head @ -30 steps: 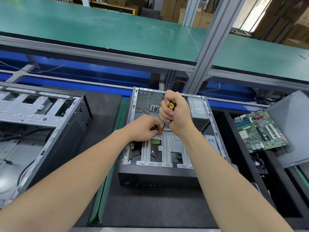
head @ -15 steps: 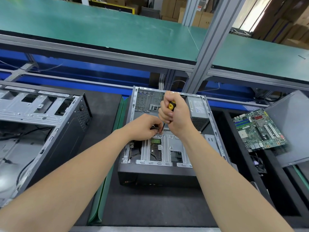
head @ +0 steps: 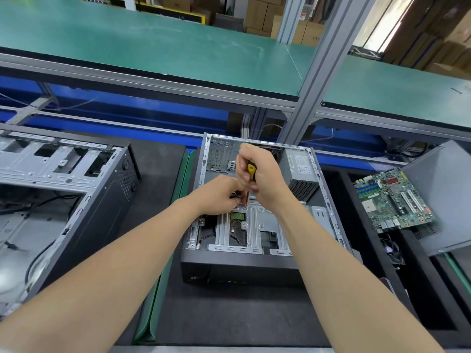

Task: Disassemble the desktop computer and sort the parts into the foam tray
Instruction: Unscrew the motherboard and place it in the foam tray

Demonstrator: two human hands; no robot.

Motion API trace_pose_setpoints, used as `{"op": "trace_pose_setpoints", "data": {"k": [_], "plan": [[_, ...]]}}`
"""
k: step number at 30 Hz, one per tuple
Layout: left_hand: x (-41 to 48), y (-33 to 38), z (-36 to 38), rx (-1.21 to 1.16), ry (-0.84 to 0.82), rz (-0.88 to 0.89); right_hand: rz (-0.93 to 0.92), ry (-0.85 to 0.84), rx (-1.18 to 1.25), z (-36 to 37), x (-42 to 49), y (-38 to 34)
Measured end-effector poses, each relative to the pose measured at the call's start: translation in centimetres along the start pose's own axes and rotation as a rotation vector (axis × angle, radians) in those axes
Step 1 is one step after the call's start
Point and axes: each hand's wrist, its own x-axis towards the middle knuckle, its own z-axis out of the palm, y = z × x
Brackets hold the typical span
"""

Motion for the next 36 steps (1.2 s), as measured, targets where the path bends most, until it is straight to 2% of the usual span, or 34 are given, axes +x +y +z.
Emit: {"op": "trace_pose_setpoints", "data": {"k": [7,9,11,13,15,18,20,25,28,32,36], "plan": [[0.1,-0.1,0.0,-0.011,0.001,0.004,-0.115,0.049,0.176,-0.5,-0.8,0.8],[0.2,-0.2,0.0,-0.009,-0.003,-0.001,-0.092,0.082,0.131,-0.4,-0.7,0.7],[0.2,-0.3,0.0,-0.004,-0.011,-0.013,-0.057,0.206,0.004,0.0,-0.5,0.5],[0.3,-0.3,0.1,-0.003,-0.015,-0.019,-0.057,0.398,-0.061,0.3,-0.3,0.4],[0.3,-0.2,0.1,-0.002,-0.009,-0.016,-0.037,0.551,0.009,0.5,-0.1,0.4],[0.3,0.0,0.1,-0.009,-0.01,-0.02,-0.011,0.614,0.114,0.9,-0.2,0.7],[0.3,-0.1,0.1,-0.016,-0.006,-0.017,-0.017,0.515,0.213,0.7,-0.2,0.9],[0.3,-0.2,0.1,-0.036,-0.009,-0.021,0.039,0.017,0.327,-2.1,0.7,1.0],[0.3,-0.2,-0.1,-0.049,-0.015,0.002,0.119,-0.172,0.387,-3.3,1.4,0.6],[0.1,-0.2,-0.1,0.01,-0.007,0.024,0.138,-0.224,0.418,-3.8,1.9,0.5],[0.0,-0.1,0.1,0.009,0.014,0.011,0.083,-0.052,0.233,-3.0,1.4,0.2]]}}
